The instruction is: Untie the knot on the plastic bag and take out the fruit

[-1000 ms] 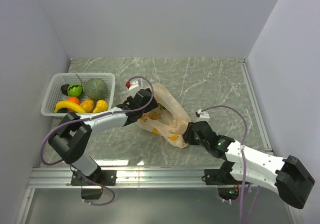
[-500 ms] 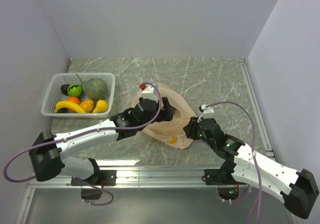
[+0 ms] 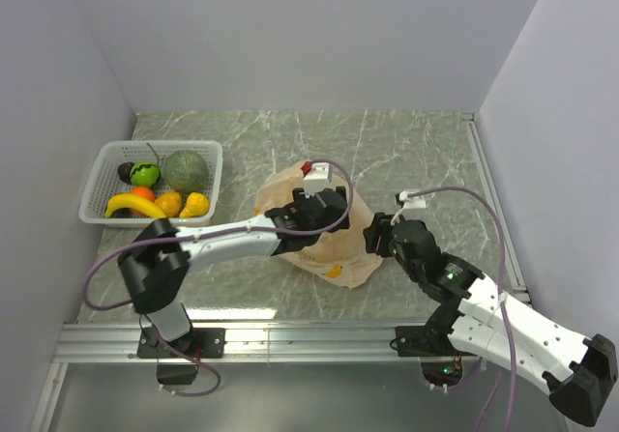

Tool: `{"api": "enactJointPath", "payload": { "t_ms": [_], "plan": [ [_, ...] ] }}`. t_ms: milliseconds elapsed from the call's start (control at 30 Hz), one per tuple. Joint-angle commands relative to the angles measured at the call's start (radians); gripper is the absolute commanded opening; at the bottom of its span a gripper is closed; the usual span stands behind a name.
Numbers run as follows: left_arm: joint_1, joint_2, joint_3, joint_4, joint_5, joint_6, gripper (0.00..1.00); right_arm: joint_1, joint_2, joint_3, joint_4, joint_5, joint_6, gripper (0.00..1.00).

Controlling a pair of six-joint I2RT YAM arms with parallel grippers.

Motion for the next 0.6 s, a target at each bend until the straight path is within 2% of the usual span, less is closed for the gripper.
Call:
{"api": "enactJointPath", "payload": {
  "t_ms": [0, 100, 167, 267, 367, 567],
  "plan": [
    [0.049, 0.073, 0.08, 0.001, -0.008, -0.017, 0.79, -0.033, 0.038, 0.09, -0.001, 0.111, -0.05, 0.63],
    [0.07, 0.126, 0.086, 0.03, 0.021, 0.0, 0.8, -0.062, 0.073, 0.107, 0.055, 0.08, -0.091, 0.68],
    [0.085, 0.151, 0.089, 0.045, 0.023, 0.009, 0.81, -0.105, 0.107, 0.112, 0.088, 0.007, -0.118, 0.76],
    [0.116, 0.188, 0.094, 0.074, 0.033, 0.018, 0.85, -0.162, 0.169, 0.121, 0.137, -0.078, -0.138, 0.81],
    [0.136, 0.213, 0.094, 0.131, 0.064, 0.044, 0.86, -0.214, 0.232, 0.124, 0.186, -0.16, -0.145, 0.81],
    [0.15, 0.251, 0.106, 0.215, 0.078, 0.106, 0.87, -0.242, 0.357, 0.112, 0.336, -0.294, -0.147, 0.78]
  ]
}}
